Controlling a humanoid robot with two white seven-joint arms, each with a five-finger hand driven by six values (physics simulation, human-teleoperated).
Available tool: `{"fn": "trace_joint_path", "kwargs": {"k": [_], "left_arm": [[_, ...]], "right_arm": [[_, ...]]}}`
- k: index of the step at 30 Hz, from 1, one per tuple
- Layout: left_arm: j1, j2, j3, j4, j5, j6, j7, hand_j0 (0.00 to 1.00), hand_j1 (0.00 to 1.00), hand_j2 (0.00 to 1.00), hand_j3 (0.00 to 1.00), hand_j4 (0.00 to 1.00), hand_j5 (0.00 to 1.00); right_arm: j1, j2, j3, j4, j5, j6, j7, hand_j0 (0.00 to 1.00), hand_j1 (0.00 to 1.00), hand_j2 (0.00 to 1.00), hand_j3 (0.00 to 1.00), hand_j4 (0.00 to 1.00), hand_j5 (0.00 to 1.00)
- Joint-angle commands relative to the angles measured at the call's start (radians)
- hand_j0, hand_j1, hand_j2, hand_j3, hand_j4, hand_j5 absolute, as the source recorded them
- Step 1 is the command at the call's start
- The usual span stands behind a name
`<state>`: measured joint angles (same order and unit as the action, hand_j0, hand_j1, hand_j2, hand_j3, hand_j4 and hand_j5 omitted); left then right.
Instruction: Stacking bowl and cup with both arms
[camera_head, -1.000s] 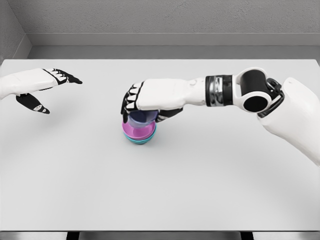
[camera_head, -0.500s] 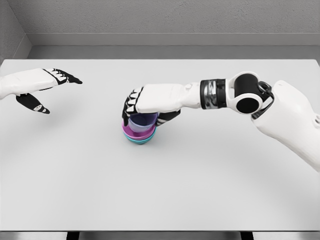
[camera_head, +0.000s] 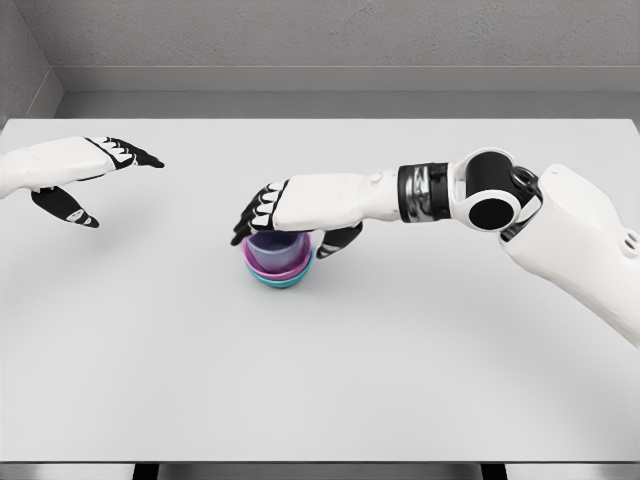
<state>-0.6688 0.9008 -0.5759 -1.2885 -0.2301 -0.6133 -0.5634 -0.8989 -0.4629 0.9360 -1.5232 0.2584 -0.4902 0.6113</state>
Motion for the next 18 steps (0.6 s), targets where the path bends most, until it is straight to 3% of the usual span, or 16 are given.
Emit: {"fn": "trace_joint_path", "kwargs": {"k": [1, 6, 10, 13, 16, 18], "left_arm": [[0.0, 0.001, 0.001, 0.0, 0.006, 0.002, 0.0, 1.0, 1.0, 1.0, 1.0, 1.0, 1.0], [0.0, 0.001, 0.001, 0.0, 0.006, 0.002, 0.0, 1.0, 1.0, 1.0, 1.0, 1.0, 1.0], [0.0, 0.001, 0.001, 0.0, 0.006, 0.002, 0.0, 1.0, 1.0, 1.0, 1.0, 1.0, 1.0], [0.0, 0.001, 0.001, 0.0, 0.006, 0.002, 0.0, 1.0, 1.0, 1.0, 1.0, 1.0, 1.0], [0.0, 0.001, 0.001, 0.0, 0.006, 0.002, 0.0, 1.0, 1.0, 1.0, 1.0, 1.0, 1.0], [0.0, 0.001, 0.001, -0.002, 0.006, 0.002, 0.0, 1.0, 1.0, 1.0, 1.0, 1.0, 1.0]], "right_arm": [[0.0, 0.0, 0.0, -0.002, -0.005, 0.002, 0.0, 1.0, 1.0, 1.0, 1.0, 1.0, 1.0], [-0.002, -0.014, -0.019, -0.018, -0.007, 0.002, 0.0, 1.0, 1.0, 1.0, 1.0, 1.0, 1.0], [-0.011, -0.056, -0.152, -0.097, -0.008, -0.002, 0.0, 1.0, 1.0, 1.0, 1.0, 1.0, 1.0], [0.018, -0.237, -0.325, -0.213, -0.019, -0.019, 0.0, 1.0, 1.0, 1.0, 1.0, 1.0, 1.0], [0.123, -0.358, -0.442, -0.212, -0.022, -0.099, 0.0, 1.0, 1.0, 1.0, 1.0, 1.0, 1.0], [0.169, -0.415, -0.462, -0.207, -0.022, -0.121, 0.0, 1.0, 1.0, 1.0, 1.0, 1.0, 1.0]]}}
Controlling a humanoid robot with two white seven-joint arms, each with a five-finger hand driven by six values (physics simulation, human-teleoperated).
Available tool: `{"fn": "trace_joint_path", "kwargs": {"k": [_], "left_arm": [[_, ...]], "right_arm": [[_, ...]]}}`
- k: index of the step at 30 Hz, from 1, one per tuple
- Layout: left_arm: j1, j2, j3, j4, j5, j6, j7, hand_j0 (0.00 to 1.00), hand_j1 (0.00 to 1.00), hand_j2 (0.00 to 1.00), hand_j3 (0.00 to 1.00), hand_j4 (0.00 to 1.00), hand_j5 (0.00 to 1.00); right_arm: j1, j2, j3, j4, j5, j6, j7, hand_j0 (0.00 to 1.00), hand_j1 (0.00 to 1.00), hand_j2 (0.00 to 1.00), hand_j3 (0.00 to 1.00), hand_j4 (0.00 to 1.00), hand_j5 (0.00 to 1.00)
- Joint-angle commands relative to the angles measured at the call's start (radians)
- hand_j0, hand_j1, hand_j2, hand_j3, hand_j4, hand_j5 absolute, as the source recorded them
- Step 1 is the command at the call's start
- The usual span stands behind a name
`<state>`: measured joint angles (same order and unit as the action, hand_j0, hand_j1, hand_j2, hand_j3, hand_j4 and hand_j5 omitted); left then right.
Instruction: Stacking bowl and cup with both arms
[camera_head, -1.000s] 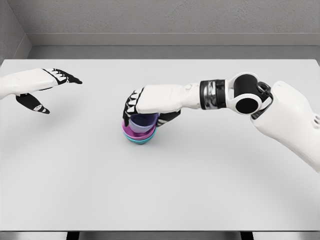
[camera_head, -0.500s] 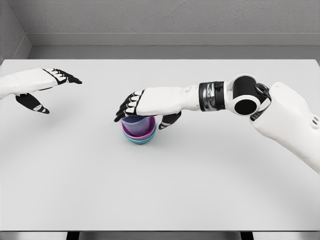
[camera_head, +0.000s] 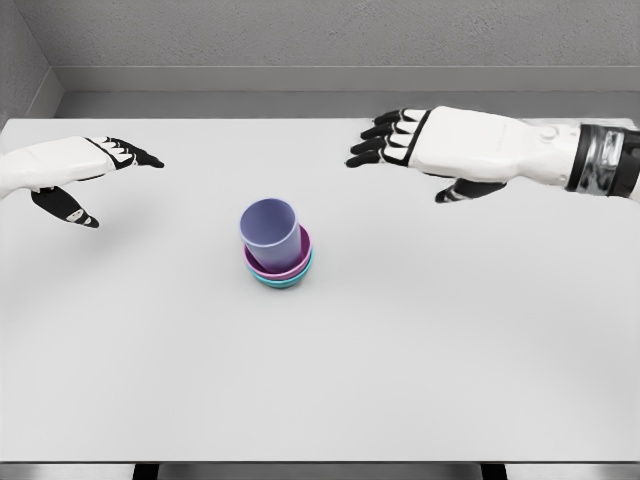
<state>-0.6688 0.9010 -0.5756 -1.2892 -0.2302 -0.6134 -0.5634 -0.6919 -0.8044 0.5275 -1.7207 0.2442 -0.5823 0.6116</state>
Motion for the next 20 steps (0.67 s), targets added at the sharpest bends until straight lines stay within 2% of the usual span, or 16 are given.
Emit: {"fn": "trace_joint_path", "kwargs": {"k": [1, 2, 6, 20], "left_arm": [[0.0, 0.001, 0.0, -0.001, 0.006, 0.003, 0.0, 1.0, 1.0, 1.0, 1.0, 1.0, 1.0], [0.0, 0.001, 0.0, -0.001, 0.006, 0.003, 0.0, 1.0, 1.0, 1.0, 1.0, 1.0, 1.0], [0.0, 0.001, 0.0, 0.001, 0.006, 0.003, 0.0, 1.0, 1.0, 1.0, 1.0, 1.0, 1.0], [0.011, 0.004, 0.008, 0.011, 0.005, 0.003, -0.001, 1.0, 1.0, 1.0, 1.0, 1.0, 1.0]], "right_arm": [[0.0, -0.093, -0.076, -0.007, -0.008, -0.029, -0.001, 1.0, 1.0, 1.0, 1.0, 1.0, 1.0], [0.048, -0.119, -0.095, -0.007, -0.008, -0.029, -0.001, 1.0, 1.0, 1.0, 1.0, 1.0, 1.0], [0.114, -0.15, -0.112, 0.055, -0.008, -0.029, -0.001, 1.0, 1.0, 1.0, 1.0, 1.0, 1.0], [0.132, -0.156, -0.112, 0.073, -0.008, -0.029, -0.001, 1.0, 1.0, 1.0, 1.0, 1.0, 1.0]]}}
